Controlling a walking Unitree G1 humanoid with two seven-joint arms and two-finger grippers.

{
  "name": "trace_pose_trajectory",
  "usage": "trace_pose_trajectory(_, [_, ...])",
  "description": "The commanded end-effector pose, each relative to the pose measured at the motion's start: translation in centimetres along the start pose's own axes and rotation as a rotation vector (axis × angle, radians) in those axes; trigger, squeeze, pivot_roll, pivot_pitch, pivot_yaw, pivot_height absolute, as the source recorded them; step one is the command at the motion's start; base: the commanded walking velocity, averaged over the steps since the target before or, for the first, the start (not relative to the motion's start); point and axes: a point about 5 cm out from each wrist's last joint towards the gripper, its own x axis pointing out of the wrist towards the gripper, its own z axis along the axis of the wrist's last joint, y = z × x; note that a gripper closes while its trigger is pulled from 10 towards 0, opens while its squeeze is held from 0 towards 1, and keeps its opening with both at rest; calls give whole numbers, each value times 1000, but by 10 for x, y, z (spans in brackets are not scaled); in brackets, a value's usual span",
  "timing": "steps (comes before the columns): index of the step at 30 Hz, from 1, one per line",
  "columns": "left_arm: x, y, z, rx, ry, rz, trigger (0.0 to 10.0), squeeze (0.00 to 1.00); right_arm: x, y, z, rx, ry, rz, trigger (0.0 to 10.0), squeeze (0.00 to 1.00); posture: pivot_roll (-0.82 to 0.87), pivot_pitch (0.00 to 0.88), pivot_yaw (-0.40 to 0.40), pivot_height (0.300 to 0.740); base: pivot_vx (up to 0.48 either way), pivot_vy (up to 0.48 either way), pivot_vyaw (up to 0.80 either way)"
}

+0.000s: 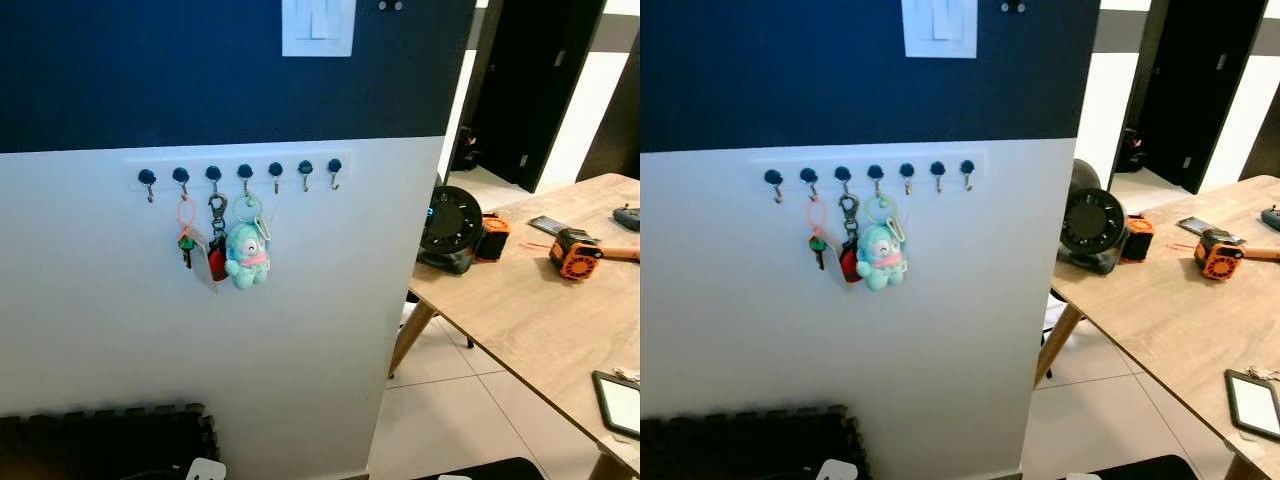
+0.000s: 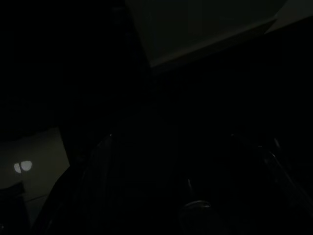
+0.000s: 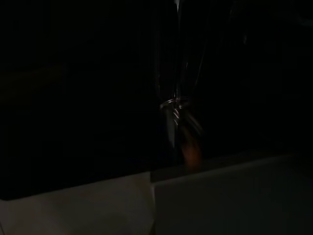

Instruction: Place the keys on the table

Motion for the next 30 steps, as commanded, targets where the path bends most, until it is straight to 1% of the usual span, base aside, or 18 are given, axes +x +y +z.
trace_pose_trajectory(1, [-1, 0, -4, 5, 15, -3, 10000, 0, -1, 0, -1, -19, -2, 3, 10000, 0, 61, 49, 13, 740, 0, 0, 0])
trace_pose_trajectory(4, [-1, 0, -4, 5, 14, -4, 10000, 0, -1, 3, -2, -66, 0, 27, 10000, 0, 62, 48, 12, 740, 0, 0, 800])
trace_pose_trajectory(9, [-1, -1, -5, 5, 15, -4, 10000, 0, -1, 4, -2, -52, 3, 27, 10000, 0, 61, 46, 12, 740, 0, 0, 800])
trace_pose_trajectory(10, [-1, -1, -5, 6, 16, -4, 10000, 0, -1, 3, -2, -15, -1, 12, 10000, 0, 61, 45, 12, 740, 0, 0, 0])
trace_pose_trajectory(16, [-1, -1, -5, 5, 16, -2, 10000, 0, -1, 2, -1, 1, -12, 8, 10000, 0, 61, 44, 11, 740, 0, 0, 0])
trace_pose_trajectory(30, [0, -2, -2, 7, 11, -6, 10000, 0, -1, 1, -1, -5, -9, 7, 10000, 0, 61, 38, 12, 740, 0, 0, 0])
